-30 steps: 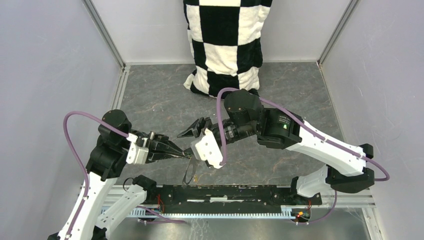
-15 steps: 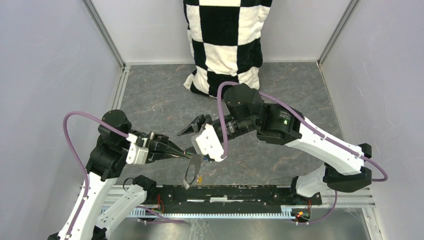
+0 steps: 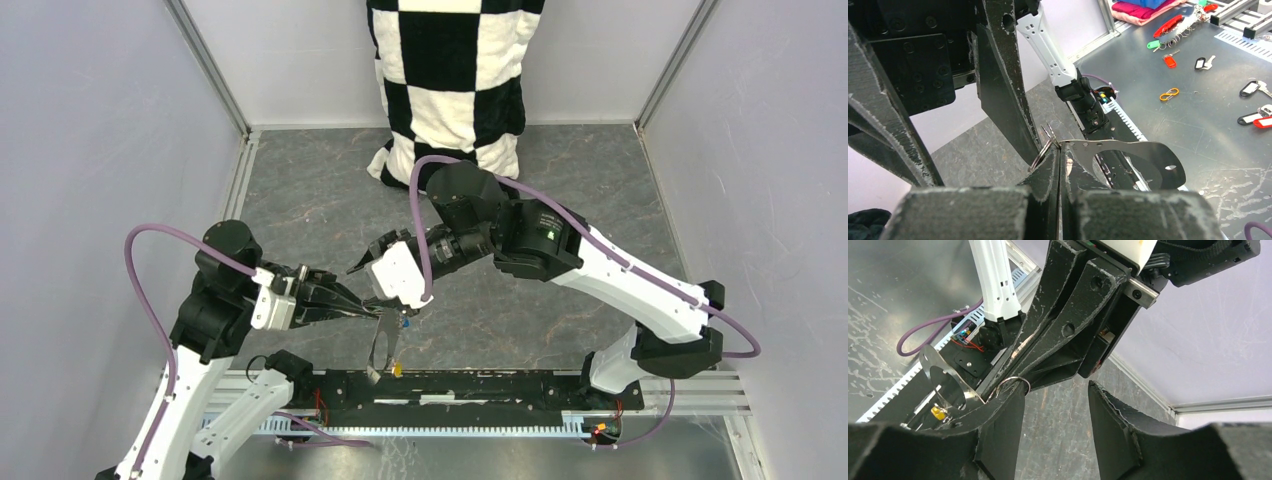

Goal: Put the keys on the keyring

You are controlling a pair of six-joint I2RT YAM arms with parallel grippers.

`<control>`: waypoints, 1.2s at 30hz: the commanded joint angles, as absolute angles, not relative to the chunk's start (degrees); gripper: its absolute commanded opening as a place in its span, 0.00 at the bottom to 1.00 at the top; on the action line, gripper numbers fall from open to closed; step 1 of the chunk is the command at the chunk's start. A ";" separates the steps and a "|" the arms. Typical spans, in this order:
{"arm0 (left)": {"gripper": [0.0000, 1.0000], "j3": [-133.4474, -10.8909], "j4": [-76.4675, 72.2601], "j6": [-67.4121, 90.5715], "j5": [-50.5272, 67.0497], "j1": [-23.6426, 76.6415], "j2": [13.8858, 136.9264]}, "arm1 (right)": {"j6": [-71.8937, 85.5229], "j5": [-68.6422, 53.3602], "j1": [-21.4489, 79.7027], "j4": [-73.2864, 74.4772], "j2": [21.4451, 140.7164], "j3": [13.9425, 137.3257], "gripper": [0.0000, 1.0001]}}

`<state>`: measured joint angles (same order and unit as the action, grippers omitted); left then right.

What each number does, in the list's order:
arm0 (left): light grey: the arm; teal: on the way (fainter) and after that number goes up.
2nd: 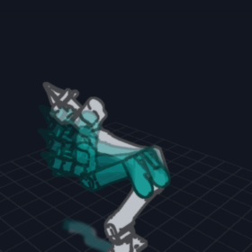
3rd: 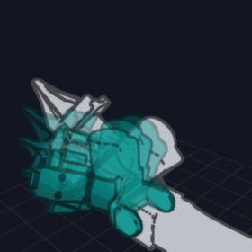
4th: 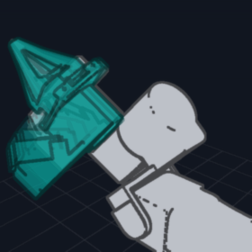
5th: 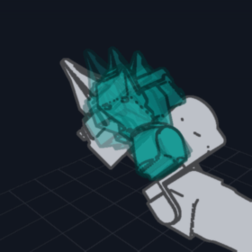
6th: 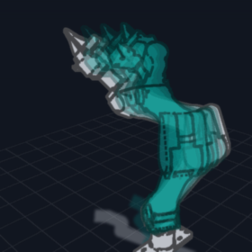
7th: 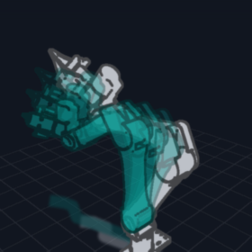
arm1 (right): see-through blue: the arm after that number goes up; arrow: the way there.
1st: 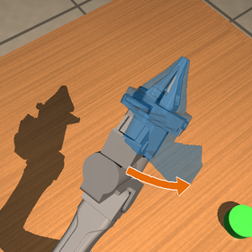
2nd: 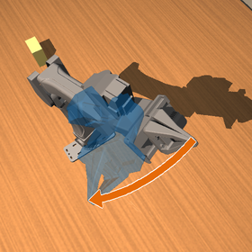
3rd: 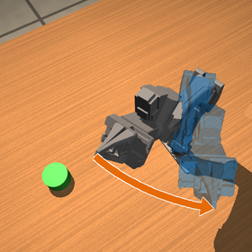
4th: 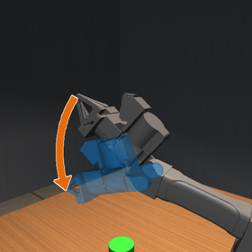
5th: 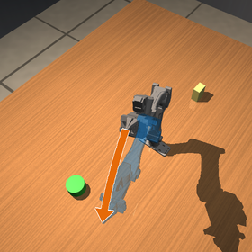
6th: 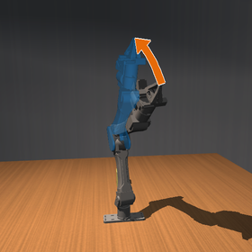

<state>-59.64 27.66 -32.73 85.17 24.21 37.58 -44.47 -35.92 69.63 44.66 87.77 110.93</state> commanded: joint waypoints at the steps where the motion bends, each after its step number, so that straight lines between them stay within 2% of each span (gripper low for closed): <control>1: 0.02 -61.62 25.80 -34.89 86.40 24.44 37.00 | -42.27 -36.26 69.29 45.15 90.40 114.49 0.55; 15: 0.02 -60.56 25.80 -35.98 85.81 24.47 35.90 | -35.20 -36.27 69.17 51.08 94.78 120.89 0.65; 36: 0.02 -60.52 26.00 -36.85 84.91 24.43 35.49 | -31.46 -38.03 68.27 48.82 91.54 116.19 0.64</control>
